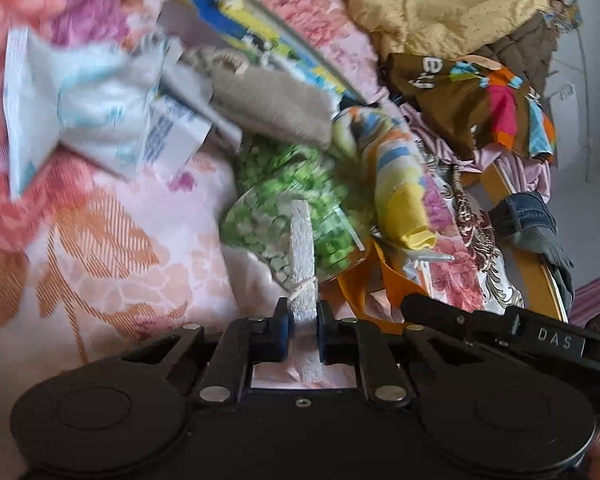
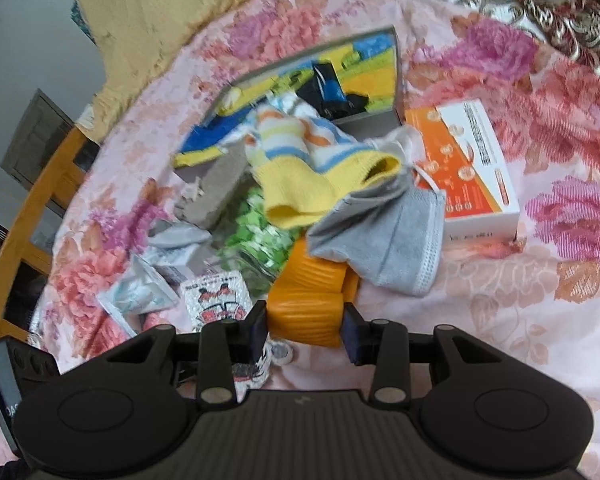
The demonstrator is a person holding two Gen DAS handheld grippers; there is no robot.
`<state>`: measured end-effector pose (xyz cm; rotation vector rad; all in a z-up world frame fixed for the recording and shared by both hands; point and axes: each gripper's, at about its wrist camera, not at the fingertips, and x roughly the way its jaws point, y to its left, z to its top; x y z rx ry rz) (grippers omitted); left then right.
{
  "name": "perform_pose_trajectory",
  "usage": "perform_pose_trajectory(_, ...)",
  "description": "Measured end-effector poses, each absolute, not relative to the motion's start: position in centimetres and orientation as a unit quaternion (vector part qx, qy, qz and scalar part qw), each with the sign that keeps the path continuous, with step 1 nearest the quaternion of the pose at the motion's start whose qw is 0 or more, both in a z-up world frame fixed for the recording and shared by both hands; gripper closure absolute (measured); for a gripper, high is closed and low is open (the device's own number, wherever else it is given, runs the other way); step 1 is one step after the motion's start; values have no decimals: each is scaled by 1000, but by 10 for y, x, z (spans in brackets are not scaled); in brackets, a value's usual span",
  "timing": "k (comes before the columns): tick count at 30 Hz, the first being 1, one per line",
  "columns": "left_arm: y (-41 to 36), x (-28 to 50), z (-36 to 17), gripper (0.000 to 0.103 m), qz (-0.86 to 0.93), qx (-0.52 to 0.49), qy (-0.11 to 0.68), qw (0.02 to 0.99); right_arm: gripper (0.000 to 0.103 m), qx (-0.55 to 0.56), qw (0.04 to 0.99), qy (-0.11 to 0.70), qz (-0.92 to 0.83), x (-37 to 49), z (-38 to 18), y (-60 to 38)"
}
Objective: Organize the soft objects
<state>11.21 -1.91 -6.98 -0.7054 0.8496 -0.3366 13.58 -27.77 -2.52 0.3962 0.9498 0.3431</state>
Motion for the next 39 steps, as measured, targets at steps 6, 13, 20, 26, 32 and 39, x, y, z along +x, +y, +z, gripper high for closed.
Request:
perform_pose_trajectory(6,-18,101,-56,90,-170,-324,378,850,61,177,879,407,175,122,-9,-279)
perform_pose_trajectory(13,-13,88,-37,90,-173,-315,341,869,62,128,910,341,197,99,13,-266)
perform_pose_trajectory(20,-9,81,-26,90,-171,-309,321,879,62,48,937,283,199,80,26,-241)
perform_pose_trajectory(26,-10,91,-7,90,-178,-296,301,889,61,18,951,240,197,74,34,-233)
perform_pose_trajectory(32,-9,116,18,89,-181,-280,278,901,61,-10,964,190,188,79,45,-230)
perform_pose_trajectory(39,-8,163,40,89,-180,-264,261,911,61,-13,967,169,189,120,55,-228)
